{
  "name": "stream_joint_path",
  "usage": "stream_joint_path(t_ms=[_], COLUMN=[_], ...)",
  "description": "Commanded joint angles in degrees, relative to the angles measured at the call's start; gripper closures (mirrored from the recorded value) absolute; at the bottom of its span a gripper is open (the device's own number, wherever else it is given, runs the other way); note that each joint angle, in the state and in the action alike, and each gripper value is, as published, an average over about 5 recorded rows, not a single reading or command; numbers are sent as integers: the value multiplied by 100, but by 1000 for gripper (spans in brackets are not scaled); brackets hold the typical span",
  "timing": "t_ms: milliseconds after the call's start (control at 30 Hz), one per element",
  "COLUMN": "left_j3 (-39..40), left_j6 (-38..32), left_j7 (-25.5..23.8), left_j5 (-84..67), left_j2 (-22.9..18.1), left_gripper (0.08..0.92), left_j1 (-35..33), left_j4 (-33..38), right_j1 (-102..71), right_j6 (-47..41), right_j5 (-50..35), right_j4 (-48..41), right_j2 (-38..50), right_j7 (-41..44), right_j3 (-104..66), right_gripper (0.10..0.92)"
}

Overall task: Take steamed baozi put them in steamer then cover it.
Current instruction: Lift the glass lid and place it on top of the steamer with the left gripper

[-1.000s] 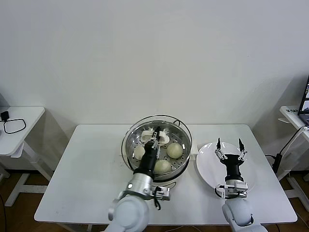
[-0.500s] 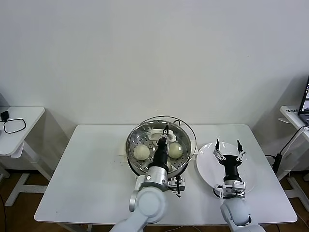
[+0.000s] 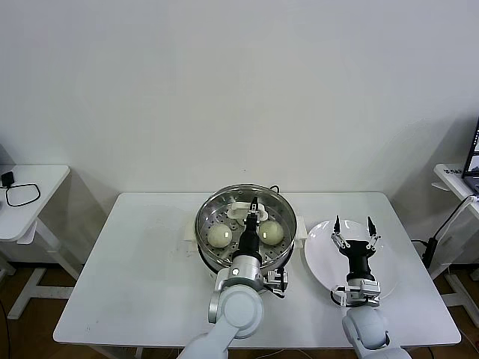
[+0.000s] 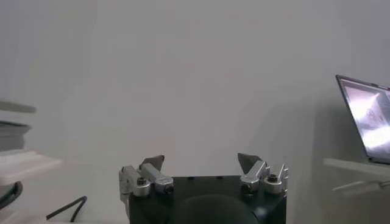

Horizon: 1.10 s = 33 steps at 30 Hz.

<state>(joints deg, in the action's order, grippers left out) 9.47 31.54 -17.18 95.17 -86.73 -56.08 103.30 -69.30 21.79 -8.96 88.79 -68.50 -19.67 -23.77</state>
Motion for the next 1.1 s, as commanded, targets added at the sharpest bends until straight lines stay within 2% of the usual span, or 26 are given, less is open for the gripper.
stream_joint_path(t_ms=[33, 900, 1000, 1100], left_j3=[-44, -94, -103, -113], left_j6=[30, -51, -54, -42], left_j7=[-65, -86, -76, -74], left_j5=[230, 200, 185, 114], left_j2=[-55, -123, -117, -78], left_gripper=[805, 805, 783, 713], left_j1=[21, -38, -61, -106], left_j4=[-157, -244, -198, -47], right_j1=[5, 21, 16, 7], right_j6=[6, 19, 20, 22], right_j5=[10, 32, 40, 71], right_j4=[-13, -73, -77, -77], right_j2=[-2, -3, -12, -20], right_j7=[5, 20, 25, 27], right_j3=[-5, -21, -10, -2], right_gripper=[203, 203, 203, 203])
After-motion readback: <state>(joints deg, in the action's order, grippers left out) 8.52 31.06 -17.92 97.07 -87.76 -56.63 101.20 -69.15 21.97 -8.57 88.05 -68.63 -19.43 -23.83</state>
